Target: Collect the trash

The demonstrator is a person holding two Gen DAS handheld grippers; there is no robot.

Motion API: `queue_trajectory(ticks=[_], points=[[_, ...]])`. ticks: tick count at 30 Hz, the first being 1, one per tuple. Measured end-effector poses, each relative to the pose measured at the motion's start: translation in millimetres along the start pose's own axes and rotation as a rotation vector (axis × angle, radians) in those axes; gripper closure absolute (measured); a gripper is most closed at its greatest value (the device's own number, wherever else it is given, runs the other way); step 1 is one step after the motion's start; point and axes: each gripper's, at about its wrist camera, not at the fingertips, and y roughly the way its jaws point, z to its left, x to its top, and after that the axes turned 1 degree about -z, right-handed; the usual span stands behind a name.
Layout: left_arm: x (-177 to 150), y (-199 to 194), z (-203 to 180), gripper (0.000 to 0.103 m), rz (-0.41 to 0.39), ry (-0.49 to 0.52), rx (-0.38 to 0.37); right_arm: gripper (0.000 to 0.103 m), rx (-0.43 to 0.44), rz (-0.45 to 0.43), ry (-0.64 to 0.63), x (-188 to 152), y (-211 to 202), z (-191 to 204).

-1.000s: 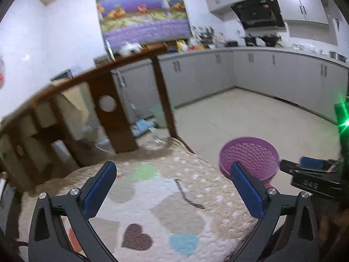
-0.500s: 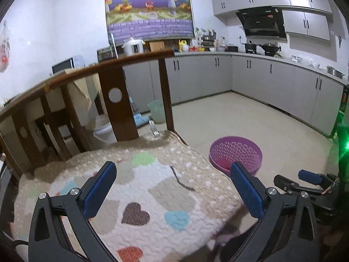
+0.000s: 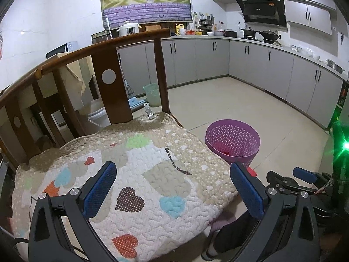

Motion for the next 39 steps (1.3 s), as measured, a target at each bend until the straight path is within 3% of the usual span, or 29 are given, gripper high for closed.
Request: queue_trajectory(ticks=[14,39], points=[[-7.7,12.6,1.6,0.0,0.069,-0.005,-0.053,0.026,0.008,0.037,-0.013,-4.4,9.3,6.8],[-16.7,31.4,5.4,0.0,0.161,-0.02,-0.062,0.025,0.011,0.082,-0.009,-10.6,19.9,4.6]])
